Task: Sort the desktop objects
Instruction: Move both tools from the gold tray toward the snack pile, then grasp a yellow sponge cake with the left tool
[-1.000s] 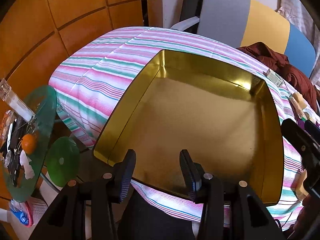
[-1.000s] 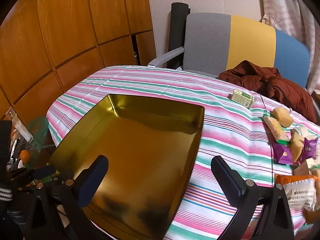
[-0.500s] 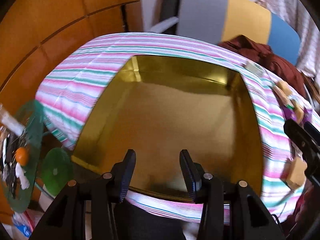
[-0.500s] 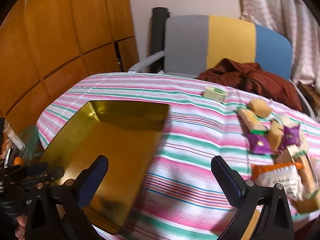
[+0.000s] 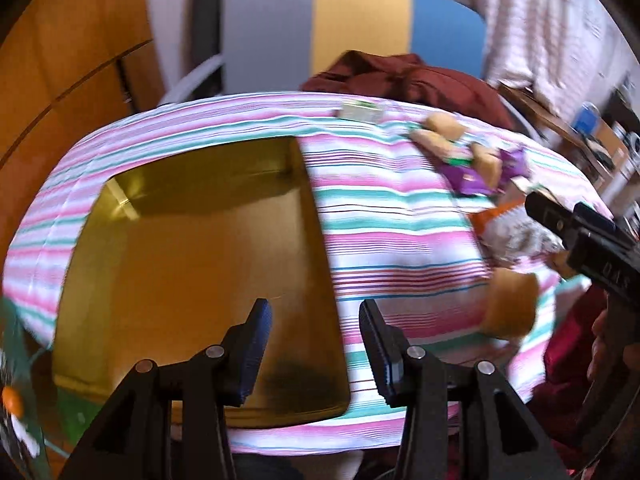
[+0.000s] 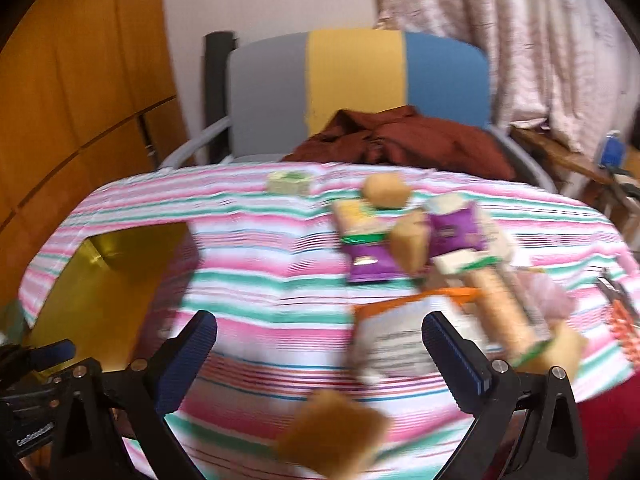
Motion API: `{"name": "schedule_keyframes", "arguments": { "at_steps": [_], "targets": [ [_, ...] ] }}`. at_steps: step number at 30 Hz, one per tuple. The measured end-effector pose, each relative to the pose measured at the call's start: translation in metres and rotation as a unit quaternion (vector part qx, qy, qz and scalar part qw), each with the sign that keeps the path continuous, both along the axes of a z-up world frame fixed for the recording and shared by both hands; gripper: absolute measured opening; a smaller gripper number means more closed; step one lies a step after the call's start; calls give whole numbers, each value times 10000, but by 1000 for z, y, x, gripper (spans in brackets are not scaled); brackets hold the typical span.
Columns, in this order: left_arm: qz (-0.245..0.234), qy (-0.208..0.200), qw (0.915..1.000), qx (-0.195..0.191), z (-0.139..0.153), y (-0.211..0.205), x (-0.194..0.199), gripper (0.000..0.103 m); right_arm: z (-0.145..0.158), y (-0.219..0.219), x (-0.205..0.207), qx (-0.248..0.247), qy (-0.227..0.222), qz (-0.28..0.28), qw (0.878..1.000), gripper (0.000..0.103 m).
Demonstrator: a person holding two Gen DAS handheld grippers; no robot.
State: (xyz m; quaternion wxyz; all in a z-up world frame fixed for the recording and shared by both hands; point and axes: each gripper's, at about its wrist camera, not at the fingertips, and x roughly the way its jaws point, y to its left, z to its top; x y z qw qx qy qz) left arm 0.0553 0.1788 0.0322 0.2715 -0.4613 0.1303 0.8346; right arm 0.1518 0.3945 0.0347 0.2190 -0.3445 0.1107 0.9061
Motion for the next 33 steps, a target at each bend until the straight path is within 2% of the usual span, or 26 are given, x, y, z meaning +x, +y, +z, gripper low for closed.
{"name": "schedule_keyframes", "arguments": {
  "at_steps": [4,7,9,13,15,18,21,23,27,33],
  "targets": [
    [-583,-117,9982,127,-4,35,10,46,5,30,27,20,-22,-483,9988,103],
    [-1084,-414,9927,335,-9,60,18,46,3,45,41,2,-70,-797,9968,103],
    [-1329,-690,9869,607,-11,75,23,46,1,50,47,-16,-71,-951,9954,103],
    [-1834,-1435,9628,1371,-13,98,29,47,1,57,55,-58,-10,-1120,9937,103],
    [-1998,-1697,9532,1510,-17,112,33,55,0,60,57,-77,7,-1160,9932,103],
    [-2036,-1739,9554,1244,-27,131,38,56,-1,62,60,-170,69,-1198,9926,103],
    [-2056,-1899,9540,1074,-38,141,41,56,-2,63,60,-165,88,-1212,9925,103],
    [-2007,-1728,9588,1027,-39,141,42,57,-2,62,59,-140,71,-1189,9928,103],
    [-1916,-1442,9683,701,-48,142,42,58,-6,58,54,-38,-42,-1127,9936,103],
    [-1698,-1826,9656,743,-66,134,28,59,-13,52,45,-13,-205,-1014,9946,103]
  ]
}}
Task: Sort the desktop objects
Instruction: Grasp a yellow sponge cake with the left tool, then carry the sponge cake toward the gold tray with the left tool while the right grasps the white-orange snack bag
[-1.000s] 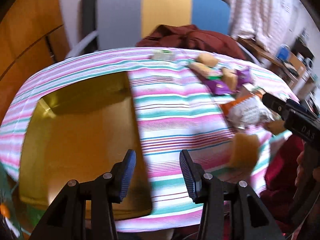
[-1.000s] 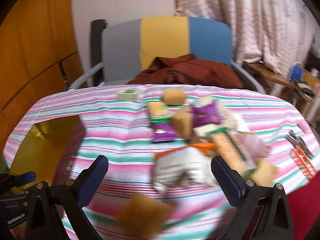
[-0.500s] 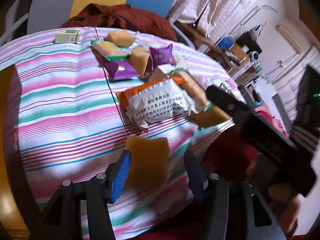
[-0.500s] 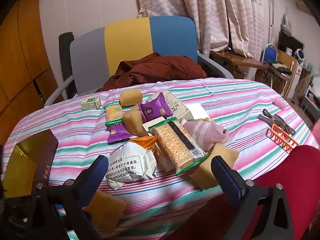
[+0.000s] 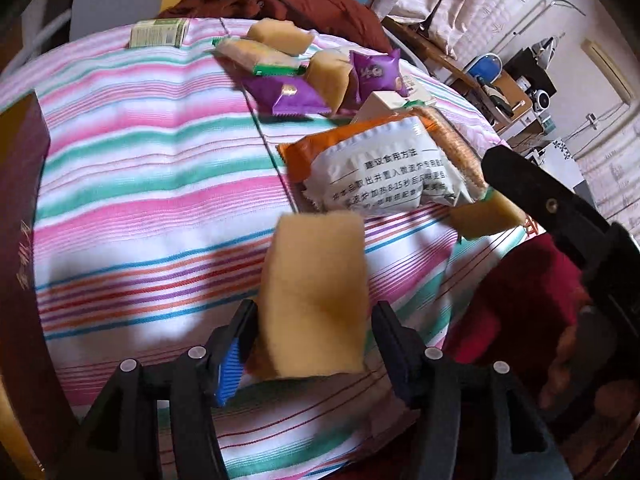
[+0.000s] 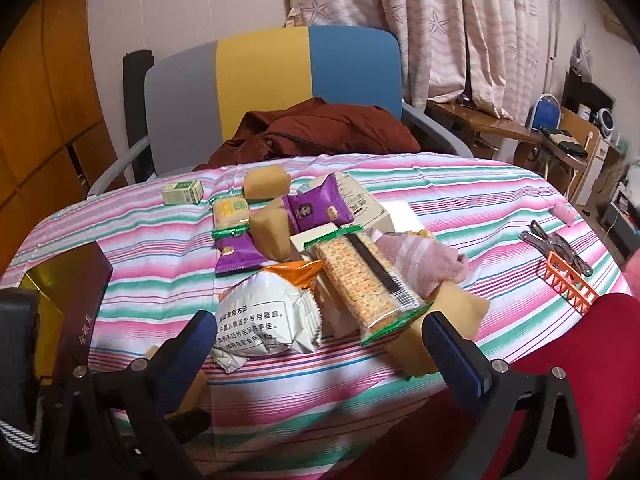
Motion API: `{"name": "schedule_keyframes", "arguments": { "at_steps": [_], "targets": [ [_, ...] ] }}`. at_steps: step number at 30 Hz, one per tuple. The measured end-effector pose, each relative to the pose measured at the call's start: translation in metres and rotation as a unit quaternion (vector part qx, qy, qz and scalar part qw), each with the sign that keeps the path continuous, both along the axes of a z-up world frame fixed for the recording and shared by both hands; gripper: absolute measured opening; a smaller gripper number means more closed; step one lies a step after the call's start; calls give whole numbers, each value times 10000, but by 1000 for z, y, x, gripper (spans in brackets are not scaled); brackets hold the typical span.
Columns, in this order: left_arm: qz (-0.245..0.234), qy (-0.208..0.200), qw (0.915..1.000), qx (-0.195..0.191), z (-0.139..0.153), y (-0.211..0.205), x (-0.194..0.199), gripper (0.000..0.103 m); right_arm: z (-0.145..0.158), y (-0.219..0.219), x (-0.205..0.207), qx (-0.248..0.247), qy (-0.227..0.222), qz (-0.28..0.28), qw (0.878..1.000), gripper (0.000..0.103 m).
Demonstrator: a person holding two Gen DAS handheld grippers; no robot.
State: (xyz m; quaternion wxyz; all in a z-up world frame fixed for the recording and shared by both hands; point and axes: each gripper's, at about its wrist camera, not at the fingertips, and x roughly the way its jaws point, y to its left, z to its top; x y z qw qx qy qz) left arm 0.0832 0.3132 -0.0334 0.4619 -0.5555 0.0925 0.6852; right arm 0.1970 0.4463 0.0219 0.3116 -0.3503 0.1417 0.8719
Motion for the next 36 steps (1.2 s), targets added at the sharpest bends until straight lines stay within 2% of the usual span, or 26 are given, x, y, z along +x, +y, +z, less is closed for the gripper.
{"name": "schedule_keyframes", "arguments": {
  "at_steps": [3,6,9,12,14,18,24,30,33,36],
  "targets": [
    [42,112,9999,-22,3,-1,0,58,-4,-1,-6,-153,35,107,9998,103],
    [293,222,9992,-156,1,-3,-7,58,-9,1,-13,-289,35,157,9995,103],
    [455,84,9989,6,-1,-13,-15,55,-14,0,-20,-291,-43,194,9994,103],
    [482,-11,9987,179,-4,-16,-16,47,-18,1,-25,-338,-102,217,9991,103],
    [483,6,9984,286,-2,-22,-16,35,-20,1,-29,-390,-109,261,9988,103],
    [527,174,9980,292,5,-29,-16,34,-26,5,-39,-598,-94,311,9977,103],
    [748,207,9959,464,18,-45,-23,34,-33,-3,-47,-1125,7,613,9918,103],
    [959,295,9927,666,39,-72,-28,34,-34,-25,-45,-1872,185,1214,9746,103],
    [1053,298,9911,759,48,-86,-31,34,-27,-34,-41,-1727,178,1299,9762,103],
    [1180,202,9883,950,55,-101,-37,34,-11,-36,-37,-1211,151,1203,9852,103]
  ]
}}
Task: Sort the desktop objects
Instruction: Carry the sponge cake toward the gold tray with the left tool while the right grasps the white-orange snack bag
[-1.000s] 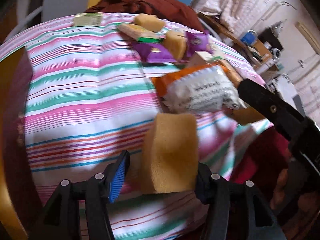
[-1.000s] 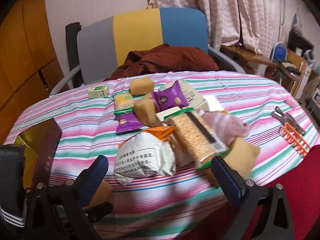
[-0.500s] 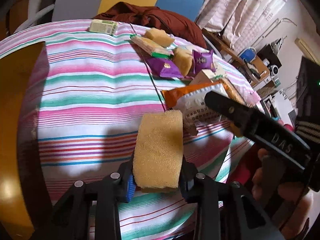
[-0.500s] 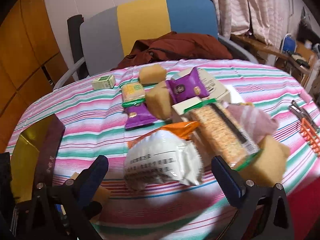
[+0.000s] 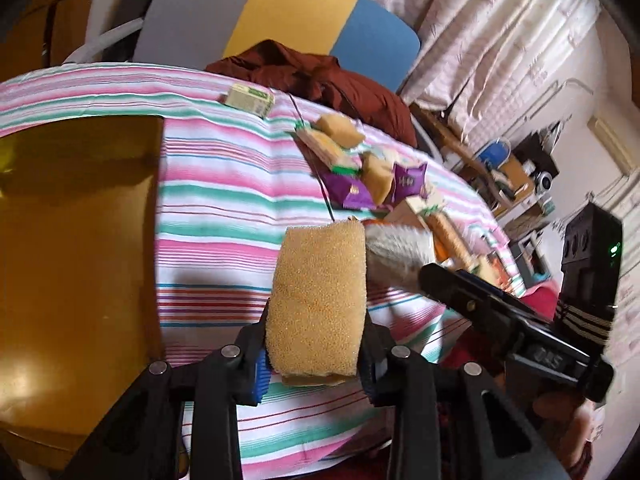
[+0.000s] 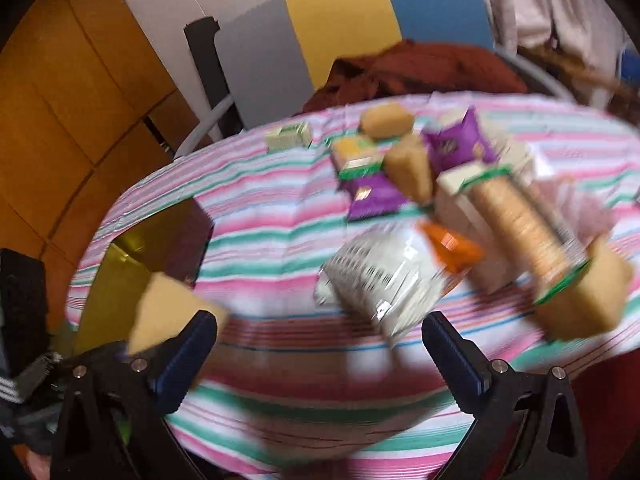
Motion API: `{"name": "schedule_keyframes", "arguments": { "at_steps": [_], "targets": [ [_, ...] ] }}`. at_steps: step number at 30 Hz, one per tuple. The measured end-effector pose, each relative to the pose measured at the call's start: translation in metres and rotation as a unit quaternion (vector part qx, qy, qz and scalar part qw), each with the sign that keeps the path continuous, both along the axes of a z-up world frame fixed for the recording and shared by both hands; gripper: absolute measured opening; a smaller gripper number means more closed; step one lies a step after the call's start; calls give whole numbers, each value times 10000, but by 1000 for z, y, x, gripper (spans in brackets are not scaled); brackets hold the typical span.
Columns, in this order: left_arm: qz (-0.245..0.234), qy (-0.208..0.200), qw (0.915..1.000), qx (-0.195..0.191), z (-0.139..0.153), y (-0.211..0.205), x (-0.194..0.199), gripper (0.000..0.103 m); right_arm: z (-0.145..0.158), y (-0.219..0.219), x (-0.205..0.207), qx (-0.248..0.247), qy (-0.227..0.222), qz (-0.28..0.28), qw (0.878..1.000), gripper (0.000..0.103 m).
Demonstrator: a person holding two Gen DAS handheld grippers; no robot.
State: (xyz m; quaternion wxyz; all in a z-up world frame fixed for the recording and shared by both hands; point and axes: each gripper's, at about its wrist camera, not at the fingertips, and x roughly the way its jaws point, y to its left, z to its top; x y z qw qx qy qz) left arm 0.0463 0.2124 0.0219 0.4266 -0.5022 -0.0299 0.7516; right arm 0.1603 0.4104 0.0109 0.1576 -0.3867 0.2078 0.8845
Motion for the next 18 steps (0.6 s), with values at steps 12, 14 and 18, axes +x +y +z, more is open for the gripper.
{"name": "schedule_keyframes", "arguments": {
  "at_steps": [12,14,18],
  "targets": [
    [537,-70,9985,66,2,-49,-24,34,-1,43,-56,870,-1198,940,9845,103],
    [637,-119,9979,71,-1,-56,-28,34,-12,48,-66,739,-1532,1410,9753,103],
    [792,-167,9967,80,-4,-68,-34,34,-34,66,-70,469,-1997,1452,9679,97]
  ]
}}
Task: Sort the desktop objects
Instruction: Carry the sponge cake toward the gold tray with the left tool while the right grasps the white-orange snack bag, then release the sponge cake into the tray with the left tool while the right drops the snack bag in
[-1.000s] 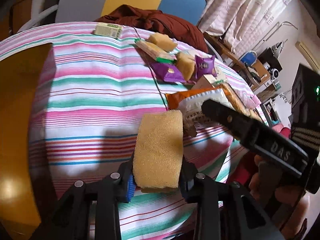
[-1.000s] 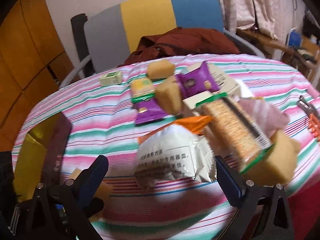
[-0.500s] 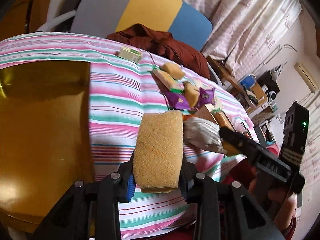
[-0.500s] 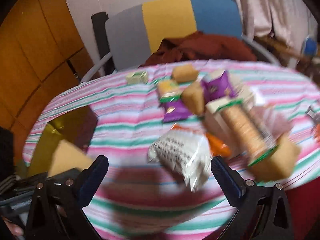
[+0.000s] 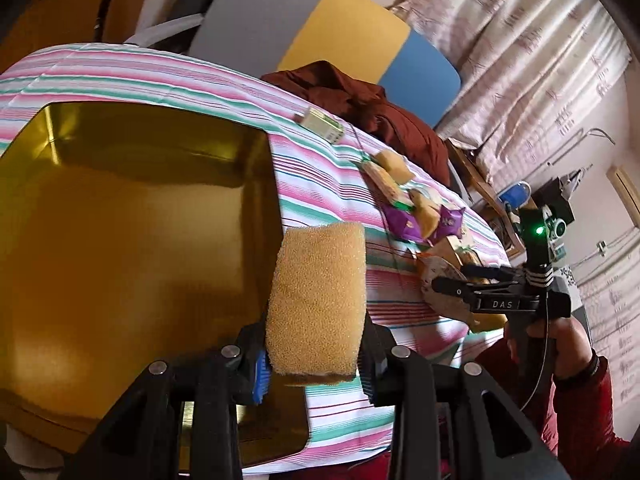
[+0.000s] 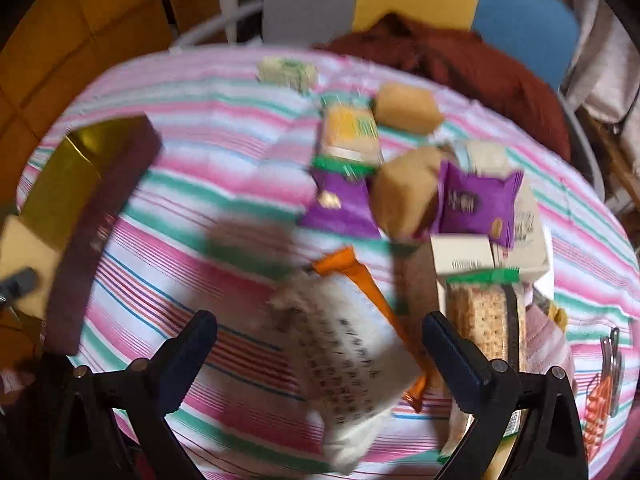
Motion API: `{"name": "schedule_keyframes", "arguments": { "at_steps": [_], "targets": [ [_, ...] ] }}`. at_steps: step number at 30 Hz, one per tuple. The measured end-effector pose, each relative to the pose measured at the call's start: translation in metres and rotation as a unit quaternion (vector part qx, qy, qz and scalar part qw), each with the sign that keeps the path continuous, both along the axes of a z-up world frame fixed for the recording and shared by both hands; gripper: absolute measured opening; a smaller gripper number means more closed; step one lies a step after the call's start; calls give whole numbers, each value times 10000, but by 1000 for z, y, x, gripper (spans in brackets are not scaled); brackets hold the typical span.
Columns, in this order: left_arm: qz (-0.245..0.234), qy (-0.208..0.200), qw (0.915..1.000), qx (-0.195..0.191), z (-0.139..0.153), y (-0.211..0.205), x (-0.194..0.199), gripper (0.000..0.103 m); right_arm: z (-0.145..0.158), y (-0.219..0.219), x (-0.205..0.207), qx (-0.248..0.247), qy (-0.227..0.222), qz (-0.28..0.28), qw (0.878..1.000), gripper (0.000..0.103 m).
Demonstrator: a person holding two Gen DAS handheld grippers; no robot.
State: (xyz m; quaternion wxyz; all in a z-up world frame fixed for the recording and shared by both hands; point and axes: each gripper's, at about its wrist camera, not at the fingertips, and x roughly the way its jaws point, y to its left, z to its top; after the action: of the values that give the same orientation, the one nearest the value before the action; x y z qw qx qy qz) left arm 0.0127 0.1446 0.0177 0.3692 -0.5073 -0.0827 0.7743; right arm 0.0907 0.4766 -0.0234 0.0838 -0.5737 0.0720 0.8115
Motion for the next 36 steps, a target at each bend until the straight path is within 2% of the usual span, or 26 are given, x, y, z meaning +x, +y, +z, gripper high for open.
{"name": "schedule_keyframes", "arguments": {
  "at_steps": [3,6,8,11,14,18,24,33,36],
  "targets": [
    [86,-29,10000,19,-2,-7,-5,34,-9,11,6,-366,-38,-119,9993,90],
    [145,-71,9999,15,-3,-11,-10,34,-9,6,9,-354,-32,-73,9993,80],
    [165,-89,9998,18,-4,-13,-11,34,-8,0,10,-240,-35,-52,9997,78],
    [197,-119,9997,12,-6,-17,-13,34,-2,-10,11,-34,-8,11,10000,70],
    [270,-129,9995,-29,-8,-23,-15,34,4,-14,10,-289,93,-128,9995,66],
    [416,-195,9989,-59,-12,-36,-22,34,7,-33,-3,-387,227,-104,9989,64],
    [639,-241,9975,-165,-19,-56,-37,34,29,-58,-20,-1013,680,-159,9924,64],
    [810,-107,9941,-717,-25,-73,-77,34,71,-152,-81,-1700,1200,671,9758,64],
    [897,-148,9924,-828,-31,-80,-99,34,73,-184,-109,-1851,1176,881,9717,64]
  ]
}}
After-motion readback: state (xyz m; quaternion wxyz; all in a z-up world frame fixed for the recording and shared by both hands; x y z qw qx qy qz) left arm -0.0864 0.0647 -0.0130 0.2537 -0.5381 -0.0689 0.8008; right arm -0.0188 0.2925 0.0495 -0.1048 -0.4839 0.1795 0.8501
